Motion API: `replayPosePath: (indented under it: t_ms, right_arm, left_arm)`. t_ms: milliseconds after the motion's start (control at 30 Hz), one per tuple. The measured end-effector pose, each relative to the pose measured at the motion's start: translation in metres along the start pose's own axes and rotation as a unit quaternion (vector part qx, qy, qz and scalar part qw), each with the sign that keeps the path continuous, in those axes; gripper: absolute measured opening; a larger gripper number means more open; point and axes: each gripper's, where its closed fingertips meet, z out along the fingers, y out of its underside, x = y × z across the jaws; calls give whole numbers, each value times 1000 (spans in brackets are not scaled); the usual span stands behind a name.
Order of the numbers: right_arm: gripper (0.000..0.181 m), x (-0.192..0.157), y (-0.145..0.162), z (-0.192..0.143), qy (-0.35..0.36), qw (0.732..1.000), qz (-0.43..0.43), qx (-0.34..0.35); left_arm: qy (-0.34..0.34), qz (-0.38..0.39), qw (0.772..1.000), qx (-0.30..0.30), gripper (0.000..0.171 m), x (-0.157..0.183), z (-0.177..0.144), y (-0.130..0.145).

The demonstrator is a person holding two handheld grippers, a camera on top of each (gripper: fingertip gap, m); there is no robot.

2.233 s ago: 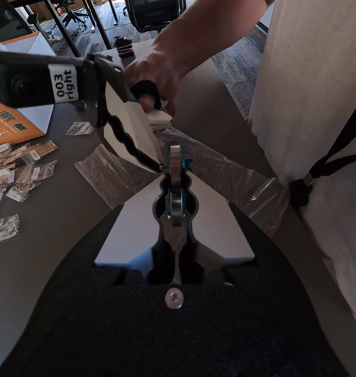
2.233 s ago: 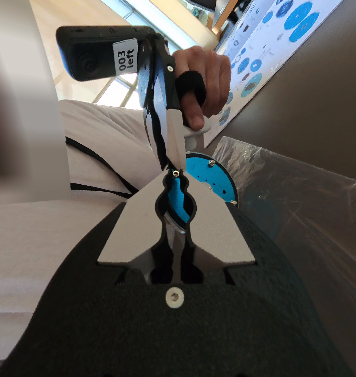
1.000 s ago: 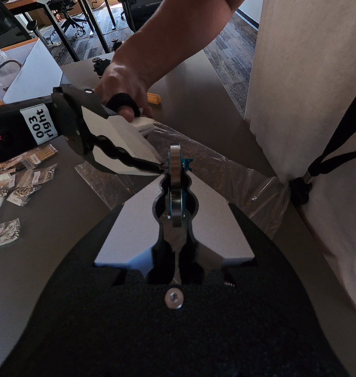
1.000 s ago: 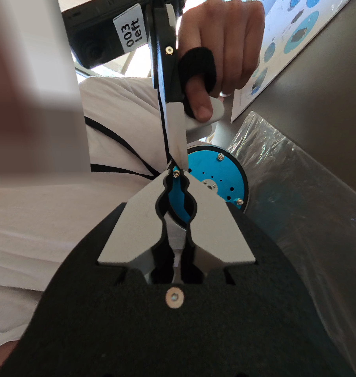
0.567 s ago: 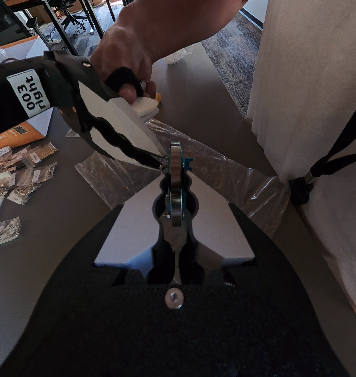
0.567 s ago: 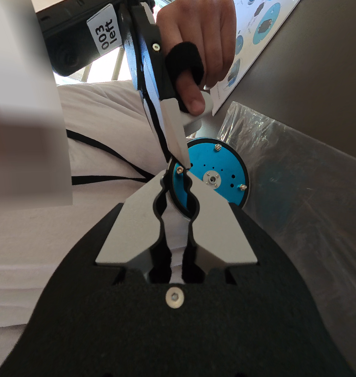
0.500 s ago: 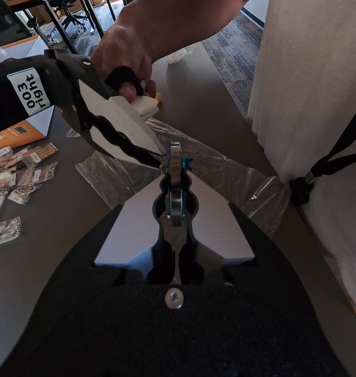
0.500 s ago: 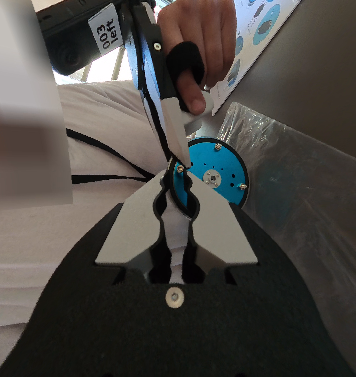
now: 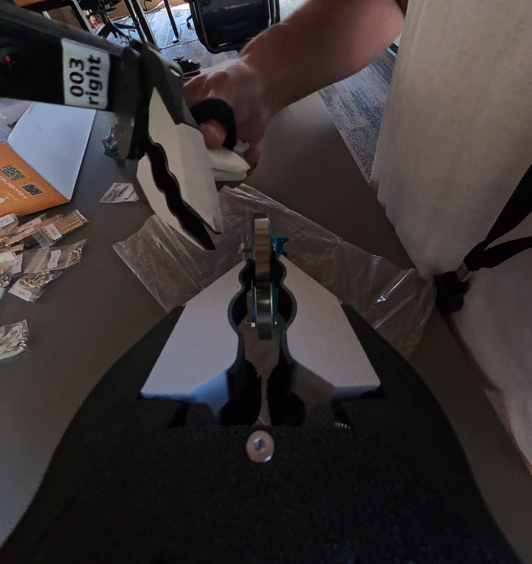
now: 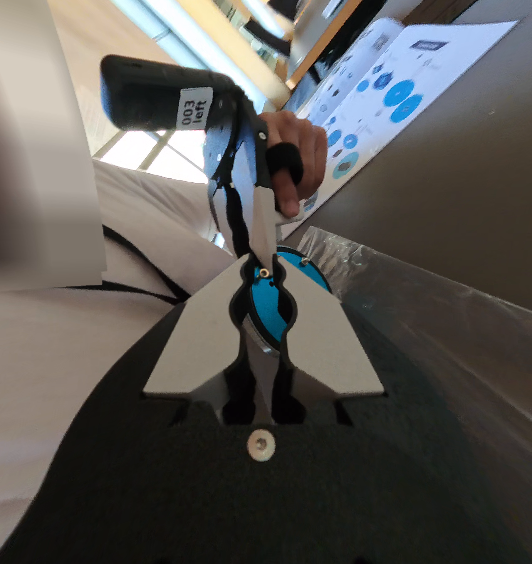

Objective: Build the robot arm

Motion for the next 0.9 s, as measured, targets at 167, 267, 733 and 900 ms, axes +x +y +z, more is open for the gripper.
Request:
replayPosePath:
  t_ms: [167,267,733,900]
  right_arm:
    - [12,1,13,2,36,998,52,20]
    - [12,0,16,3,24,996,80,39]
    - [5,1,16,8,-13,990,131,46]
    - [5,-1,18,10,-64,978,195,33]
  left_arm:
    - [2,0,1000,0,12,0,1,-1]
    - [2,0,1000,0,12,1,1,-1]
    - [1,8,1000,-3,12,3,1,-1]
    - [2,13,1000,-5,12,4,1,-1]
